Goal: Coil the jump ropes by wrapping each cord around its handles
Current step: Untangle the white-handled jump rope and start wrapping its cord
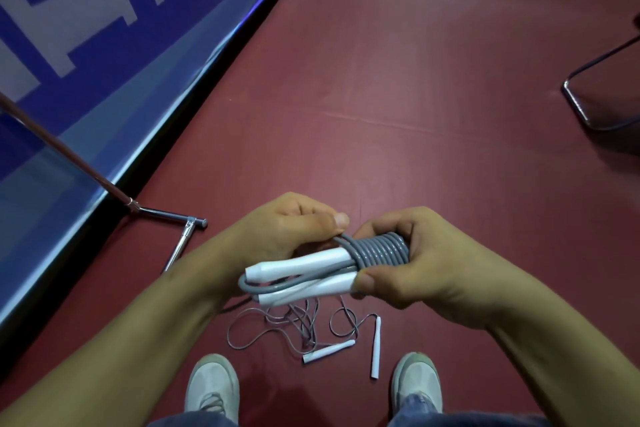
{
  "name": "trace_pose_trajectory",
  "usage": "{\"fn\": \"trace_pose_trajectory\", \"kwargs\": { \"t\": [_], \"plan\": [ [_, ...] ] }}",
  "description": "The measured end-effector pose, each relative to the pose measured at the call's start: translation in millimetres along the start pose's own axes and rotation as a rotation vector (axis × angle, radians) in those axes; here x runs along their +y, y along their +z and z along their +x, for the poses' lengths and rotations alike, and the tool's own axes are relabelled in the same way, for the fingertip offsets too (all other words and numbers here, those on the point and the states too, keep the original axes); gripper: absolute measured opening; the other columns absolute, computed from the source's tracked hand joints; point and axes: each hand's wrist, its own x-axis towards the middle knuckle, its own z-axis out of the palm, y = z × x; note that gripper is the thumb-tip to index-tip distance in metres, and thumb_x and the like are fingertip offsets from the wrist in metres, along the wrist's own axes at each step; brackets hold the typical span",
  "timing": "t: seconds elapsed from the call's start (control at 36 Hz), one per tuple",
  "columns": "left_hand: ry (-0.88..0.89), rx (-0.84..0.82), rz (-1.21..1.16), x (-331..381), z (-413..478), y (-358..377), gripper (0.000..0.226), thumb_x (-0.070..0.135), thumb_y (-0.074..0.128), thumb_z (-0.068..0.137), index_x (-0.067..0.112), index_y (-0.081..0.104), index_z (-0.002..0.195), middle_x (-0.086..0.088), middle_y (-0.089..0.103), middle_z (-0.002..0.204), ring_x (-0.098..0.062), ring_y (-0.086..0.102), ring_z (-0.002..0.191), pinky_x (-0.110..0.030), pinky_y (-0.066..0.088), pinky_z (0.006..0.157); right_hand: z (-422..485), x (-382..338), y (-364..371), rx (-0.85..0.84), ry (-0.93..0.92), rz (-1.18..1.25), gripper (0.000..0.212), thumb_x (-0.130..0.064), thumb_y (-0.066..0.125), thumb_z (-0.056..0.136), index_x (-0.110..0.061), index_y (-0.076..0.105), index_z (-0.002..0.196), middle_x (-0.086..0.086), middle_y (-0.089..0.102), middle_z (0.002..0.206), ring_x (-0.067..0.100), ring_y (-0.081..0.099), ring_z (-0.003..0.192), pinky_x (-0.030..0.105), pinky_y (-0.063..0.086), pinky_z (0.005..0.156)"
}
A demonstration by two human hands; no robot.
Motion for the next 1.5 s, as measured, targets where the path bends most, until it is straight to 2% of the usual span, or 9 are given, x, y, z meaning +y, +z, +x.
{"fn": "trace_pose_trajectory", "kwargs": {
  "t": [0.31,0.61,0.75,0.94,1.06,1.17,1.25,1.39,1.5],
  "plan": [
    [0.011,0.021,0.002,1.7,-1.9,-1.4,0.033,0.031,0.058,0.089,0.017,0.053,0.059,0.002,0.039,0.052,-0.008,0.032,0.046,-0.022,0.027,0.045,-1.7,-3.3,4.6,0.0,0.07,0.006,0.023,-0.01,0.086,0.065,-0.007,0.07,0.082,0.002,0.056,0.063,0.013,0.048,0.053,0.024,0.04,0.045],
    [0.037,-0.001,-0.221,-3.6,-1.7,-9.5,0.009,0.019,0.067,0.087,0.011,0.066,0.089,-0.005,0.061,0.064,-0.011,0.055,0.05,-0.021,0.046,0.05,0.4,1.0,6.2,-0.041,0.037,0.184,0.019,-0.015,0.087,0.064,-0.02,0.073,0.075,0.005,0.055,0.063,0.018,0.044,0.053,0.027,0.037,0.046],
    [0.101,0.099,-0.263,-12.6,1.2,-0.9,0.014,0.021,0.069,0.086,0.02,0.067,0.072,-0.001,0.063,0.066,-0.011,0.055,0.054,-0.021,0.045,0.052,-0.3,-0.3,4.6,0.024,-0.002,0.263,0.035,-0.018,0.089,0.057,-0.01,0.074,0.088,0.017,0.055,0.073,0.02,0.045,0.055,0.027,0.038,0.046],
    [0.221,0.299,0.107,-9.8,-5.6,13.2,0.013,0.014,0.06,0.088,0.009,0.065,0.076,-0.005,0.066,0.064,-0.02,0.06,0.058,-0.034,0.05,0.055,1.7,0.9,4.0,0.189,-0.122,0.385,0.057,-0.002,0.085,0.065,-0.021,0.069,0.116,0.021,0.064,0.079,0.031,0.054,0.068,0.028,0.036,0.048],
    [0.234,0.326,0.229,-5.4,-10.0,28.3,0.009,0.016,0.067,0.087,0.021,0.075,0.089,-0.014,0.069,0.078,-0.029,0.062,0.07,-0.041,0.052,0.067,2.0,-3.7,0.3,0.308,-0.155,0.46,0.035,-0.003,0.075,0.07,-0.008,0.074,0.104,0.017,0.064,0.072,0.015,0.053,0.052,0.028,0.032,0.046],
    [0.185,0.365,0.217,-9.7,-8.9,35.1,0.027,0.012,0.07,0.093,0.032,0.074,0.075,0.013,0.061,0.058,-0.001,0.054,0.056,-0.024,0.045,0.056,5.5,2.5,-1.2,0.383,-0.118,0.294,0.033,-0.011,0.085,0.067,-0.011,0.076,0.099,0.011,0.061,0.071,0.022,0.042,0.056,0.032,0.033,0.049],
    [0.025,0.433,0.123,-11.2,-5.2,39.9,0.04,0.009,0.062,0.098,0.023,0.07,0.06,0.001,0.058,0.054,-0.009,0.048,0.046,-0.029,0.043,0.05,4.8,1.2,1.2,0.448,-0.11,0.152,0.041,-0.015,0.093,0.063,-0.013,0.075,0.1,0.004,0.067,0.068,0.018,0.047,0.056,0.032,0.038,0.05],
    [-0.094,0.341,0.008,-10.6,-3.8,43.1,0.03,0.02,0.056,0.104,0.002,0.068,0.084,-0.016,0.069,0.067,-0.022,0.058,0.049,-0.027,0.046,0.053,8.6,4.0,4.8,0.558,-0.185,-0.02,0.032,-0.005,0.087,0.073,-0.012,0.073,0.101,-0.008,0.07,0.071,-0.001,0.059,0.058,0.013,0.046,0.056],
    [-0.144,0.278,-0.19,-7.7,-8.3,45.2,0.029,0.015,0.05,0.105,-0.004,0.065,0.089,-0.016,0.065,0.067,-0.017,0.055,0.045,-0.022,0.044,0.045,9.4,7.2,6.5,0.588,-0.194,-0.036,0.033,-0.005,0.088,0.073,-0.011,0.073,0.101,0.008,0.073,0.081,0.007,0.064,0.066,0.023,0.054,0.062]
  ]
}}
